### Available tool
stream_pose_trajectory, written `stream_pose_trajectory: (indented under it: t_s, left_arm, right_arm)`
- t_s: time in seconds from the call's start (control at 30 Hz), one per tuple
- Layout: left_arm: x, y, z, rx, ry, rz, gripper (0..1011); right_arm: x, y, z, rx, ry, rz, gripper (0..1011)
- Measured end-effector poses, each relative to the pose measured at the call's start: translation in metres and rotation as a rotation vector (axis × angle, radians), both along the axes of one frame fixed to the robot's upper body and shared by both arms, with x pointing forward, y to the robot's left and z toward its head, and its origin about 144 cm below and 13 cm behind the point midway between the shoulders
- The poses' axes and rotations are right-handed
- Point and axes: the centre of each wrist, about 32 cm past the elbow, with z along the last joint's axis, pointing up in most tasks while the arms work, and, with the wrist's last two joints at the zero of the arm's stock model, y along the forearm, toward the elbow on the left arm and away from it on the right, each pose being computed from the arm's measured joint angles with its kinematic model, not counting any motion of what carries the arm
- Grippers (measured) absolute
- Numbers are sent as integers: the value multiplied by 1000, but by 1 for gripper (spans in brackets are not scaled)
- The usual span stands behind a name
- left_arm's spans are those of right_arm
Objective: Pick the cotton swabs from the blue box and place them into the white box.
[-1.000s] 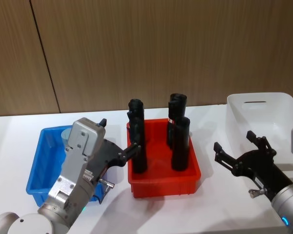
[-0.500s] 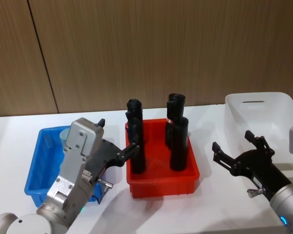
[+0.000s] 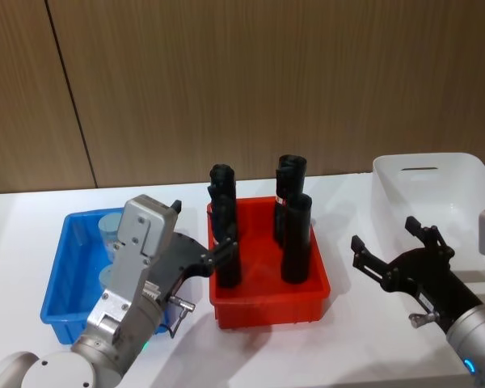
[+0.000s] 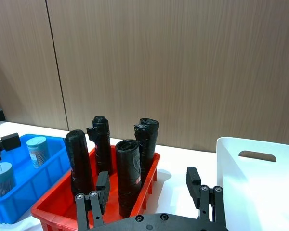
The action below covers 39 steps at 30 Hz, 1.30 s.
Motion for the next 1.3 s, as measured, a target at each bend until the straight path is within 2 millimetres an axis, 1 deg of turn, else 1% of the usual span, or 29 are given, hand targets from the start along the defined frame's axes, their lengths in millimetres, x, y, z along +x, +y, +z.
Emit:
stream_pose_trajectory:
  t_s: [0.37, 0.9, 1.3]
  left_arm:
    - [2, 6, -5, -31, 43, 51, 1004]
    - [0, 28, -10, -99, 134, 223, 1004]
    - [4, 40, -12, -152, 199, 293, 1004]
  right_arm:
    - [0, 0, 0, 0, 0, 0, 1002]
    - [0, 0, 0, 0, 0, 0, 1002]
    - [0, 0, 0, 0, 0, 0, 1002]
